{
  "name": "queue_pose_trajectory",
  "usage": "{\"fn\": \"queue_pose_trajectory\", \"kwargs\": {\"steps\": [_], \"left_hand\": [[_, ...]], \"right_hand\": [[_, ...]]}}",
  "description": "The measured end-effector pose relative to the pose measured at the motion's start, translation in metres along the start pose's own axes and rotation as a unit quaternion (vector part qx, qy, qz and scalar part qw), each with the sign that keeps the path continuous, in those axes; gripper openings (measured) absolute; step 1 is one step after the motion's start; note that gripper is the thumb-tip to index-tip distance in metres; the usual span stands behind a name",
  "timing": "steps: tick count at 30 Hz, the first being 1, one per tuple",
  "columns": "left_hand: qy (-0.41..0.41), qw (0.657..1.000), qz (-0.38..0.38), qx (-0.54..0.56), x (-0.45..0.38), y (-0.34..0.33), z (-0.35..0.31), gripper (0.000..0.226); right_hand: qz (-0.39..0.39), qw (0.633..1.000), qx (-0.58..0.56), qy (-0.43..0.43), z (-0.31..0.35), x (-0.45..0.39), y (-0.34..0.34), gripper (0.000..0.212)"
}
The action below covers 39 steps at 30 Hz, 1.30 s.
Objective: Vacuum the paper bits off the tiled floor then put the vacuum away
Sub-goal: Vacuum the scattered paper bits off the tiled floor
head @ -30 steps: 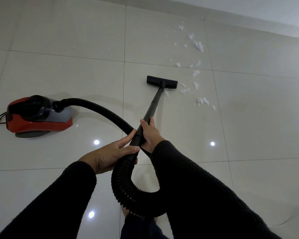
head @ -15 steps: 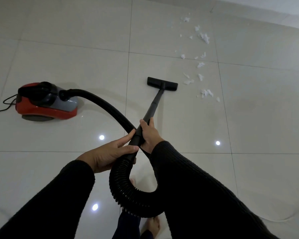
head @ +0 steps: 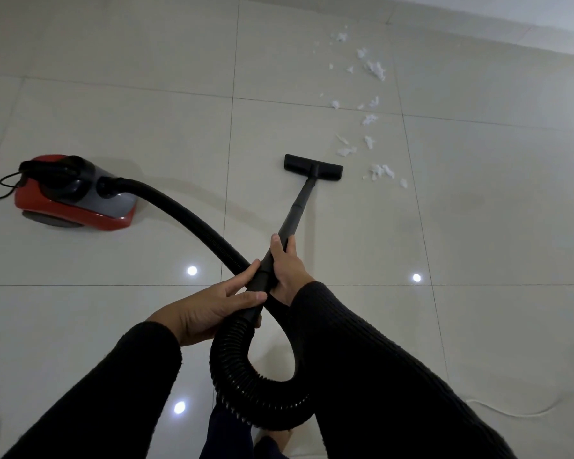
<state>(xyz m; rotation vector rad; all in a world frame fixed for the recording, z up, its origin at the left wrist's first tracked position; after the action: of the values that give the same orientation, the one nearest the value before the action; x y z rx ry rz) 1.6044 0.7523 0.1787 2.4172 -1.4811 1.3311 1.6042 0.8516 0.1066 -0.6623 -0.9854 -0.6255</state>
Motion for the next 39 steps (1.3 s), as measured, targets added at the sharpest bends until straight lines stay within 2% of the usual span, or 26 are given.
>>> {"fn": "queue_pose_trajectory", "kwargs": {"steps": [10,15,28,34,37,39], "left_hand": [[-0.01,1.0,-0.018,-0.013,-0.052,-0.027,0.002,0.064],[0.022,0.999,0.008,-0.046,-0.081,-0.028,0.001,0.083],[0.066,0.994,0.029,-0.085,-0.142,-0.004,-0.05,0.09],[0.068,0.993,0.036,-0.092,-0.17,0.01,-0.084,0.102],[0.07,0.993,0.031,-0.086,-0.183,0.018,-0.098,0.102],[0.071,0.992,0.028,-0.095,-0.191,0.021,-0.106,0.092]], "right_hand": [[-0.016,0.999,0.016,0.028,0.029,-0.028,0.047,0.06],[-0.007,0.998,0.037,0.046,0.049,-0.043,0.061,0.063],[-0.015,0.998,0.027,0.051,0.116,-0.076,0.054,0.064],[-0.005,0.999,0.018,0.041,0.158,-0.091,0.043,0.064],[-0.003,0.999,0.02,0.034,0.174,-0.102,0.037,0.064],[0.004,0.999,0.021,0.036,0.184,-0.111,0.035,0.065]]}}
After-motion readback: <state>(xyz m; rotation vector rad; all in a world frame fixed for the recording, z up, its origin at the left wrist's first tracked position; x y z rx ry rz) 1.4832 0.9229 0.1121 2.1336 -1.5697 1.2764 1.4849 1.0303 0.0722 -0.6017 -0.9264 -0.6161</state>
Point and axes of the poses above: each hand's wrist, its own x-axis away from the middle knuckle, its own y-axis out of the back of the hand, z = x × y, the point moved 9 cm from there along -x, towards the middle knuckle, and after that the axes turned 5 degrees about -y, right-handed, at the moved point
